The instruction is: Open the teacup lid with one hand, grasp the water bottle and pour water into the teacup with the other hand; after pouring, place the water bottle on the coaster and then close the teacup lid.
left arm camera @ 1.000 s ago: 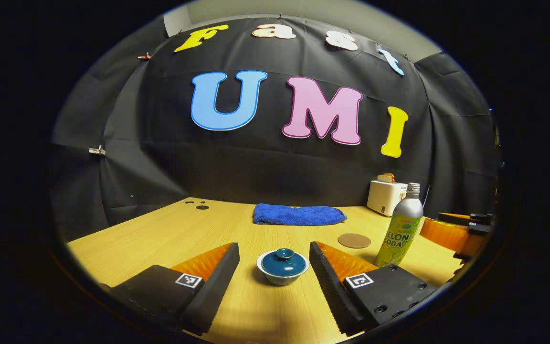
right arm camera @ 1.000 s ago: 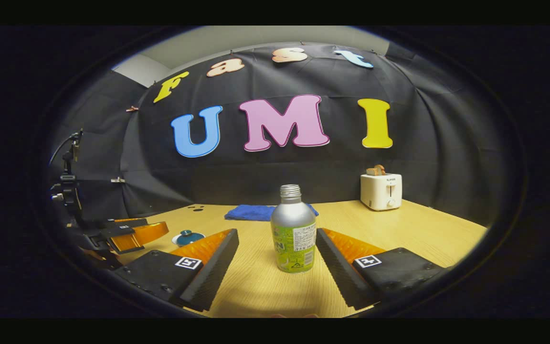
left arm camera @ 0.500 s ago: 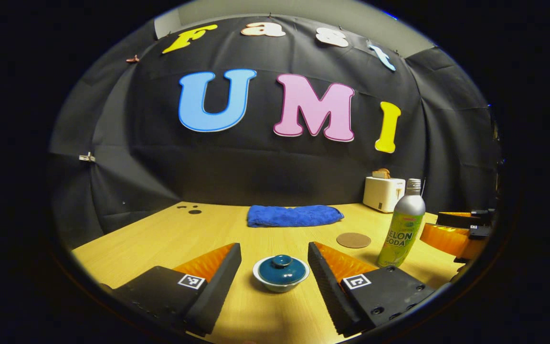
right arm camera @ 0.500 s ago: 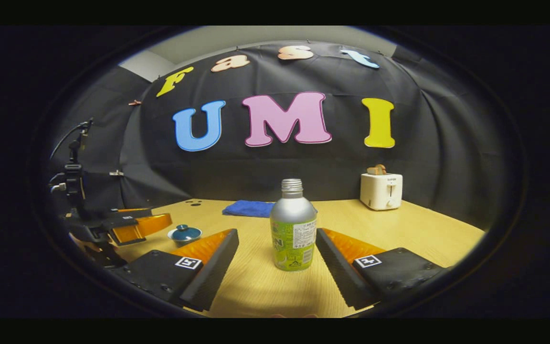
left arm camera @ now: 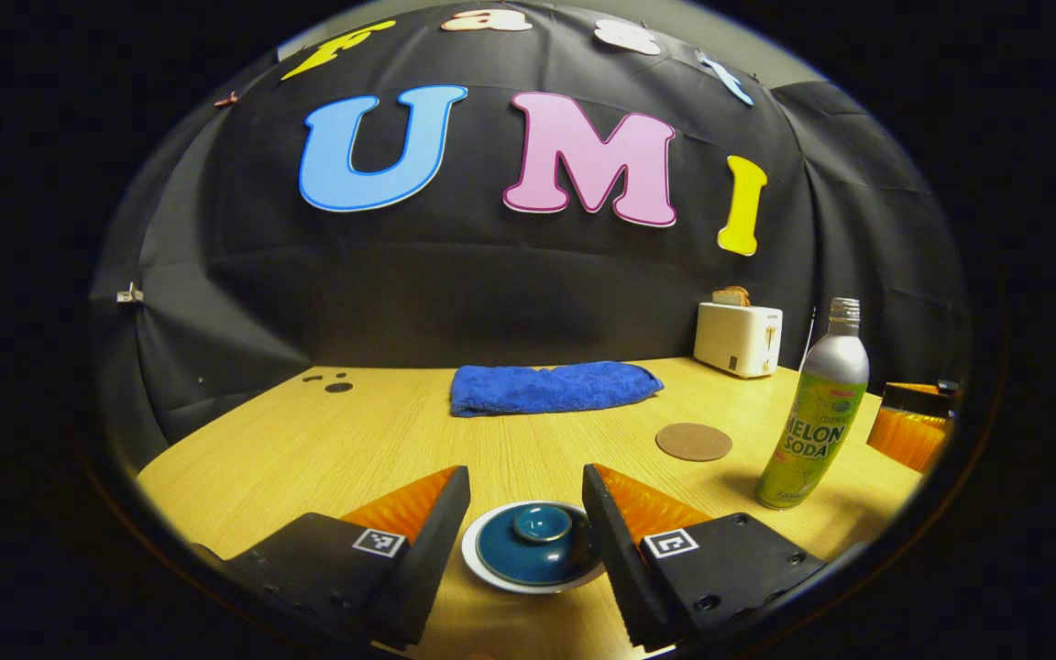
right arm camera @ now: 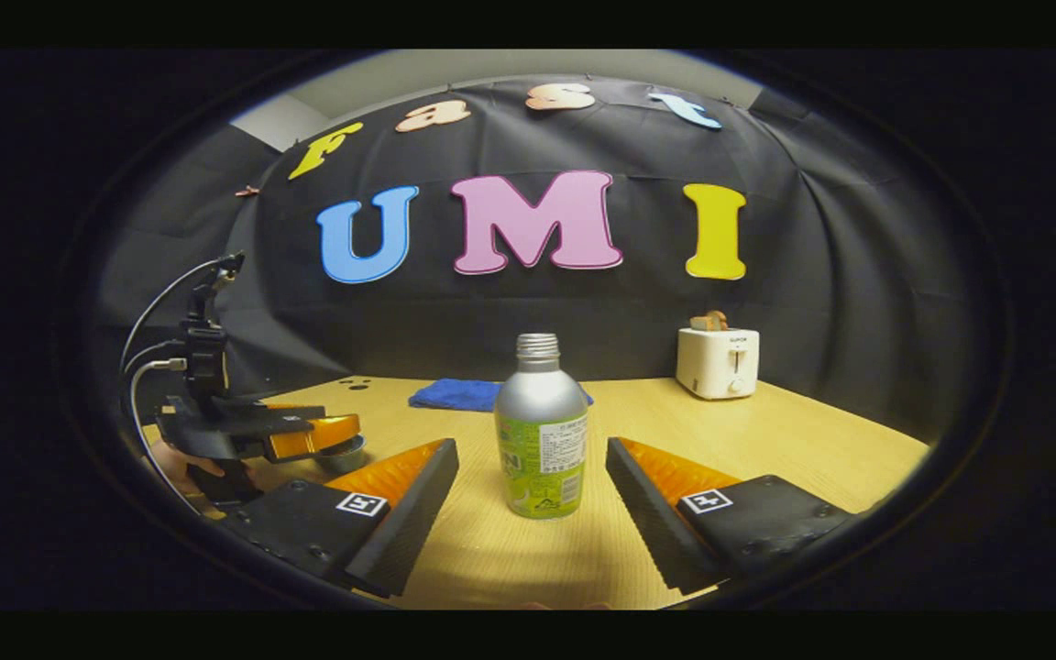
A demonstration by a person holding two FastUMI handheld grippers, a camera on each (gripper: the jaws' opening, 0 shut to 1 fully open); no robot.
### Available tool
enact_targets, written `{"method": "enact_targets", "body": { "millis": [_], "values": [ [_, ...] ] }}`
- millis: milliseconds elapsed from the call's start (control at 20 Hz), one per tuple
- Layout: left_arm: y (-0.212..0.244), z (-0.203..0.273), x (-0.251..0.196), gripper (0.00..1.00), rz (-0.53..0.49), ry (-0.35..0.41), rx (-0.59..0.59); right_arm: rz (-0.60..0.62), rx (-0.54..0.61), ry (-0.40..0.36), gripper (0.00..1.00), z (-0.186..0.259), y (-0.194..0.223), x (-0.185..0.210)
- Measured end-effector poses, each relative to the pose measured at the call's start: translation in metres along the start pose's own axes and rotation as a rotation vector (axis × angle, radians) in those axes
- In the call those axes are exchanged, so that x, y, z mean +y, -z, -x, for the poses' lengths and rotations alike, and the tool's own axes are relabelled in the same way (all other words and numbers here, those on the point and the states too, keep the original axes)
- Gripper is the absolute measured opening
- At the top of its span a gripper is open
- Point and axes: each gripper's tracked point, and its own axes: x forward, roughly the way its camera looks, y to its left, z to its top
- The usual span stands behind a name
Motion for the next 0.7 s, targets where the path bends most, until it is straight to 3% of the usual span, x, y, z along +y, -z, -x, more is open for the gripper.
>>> {"method": "enact_targets", "body": {
  "millis": [150,250,400,500,700],
  "values": [
    [0.007,-0.006,-0.005,0.77,-0.033,0.002,0.046,-0.014,0.010,0.000,1.00,-0.008,0.002,-0.003],
    [0.012,-0.008,-0.005,0.69,-0.048,-0.010,0.079,-0.012,0.017,0.001,1.00,-0.013,0.004,-0.007],
    [0.015,-0.010,-0.004,0.47,-0.067,-0.026,0.109,-0.017,0.027,-0.011,1.00,-0.019,0.007,-0.006],
    [0.013,-0.009,-0.005,0.40,-0.073,-0.035,0.103,-0.020,0.031,-0.019,1.00,-0.024,0.007,-0.006],
    [0.004,-0.008,-0.004,0.34,-0.047,-0.048,0.050,-0.018,0.039,-0.026,1.00,-0.031,0.012,-0.007]
  ]
}}
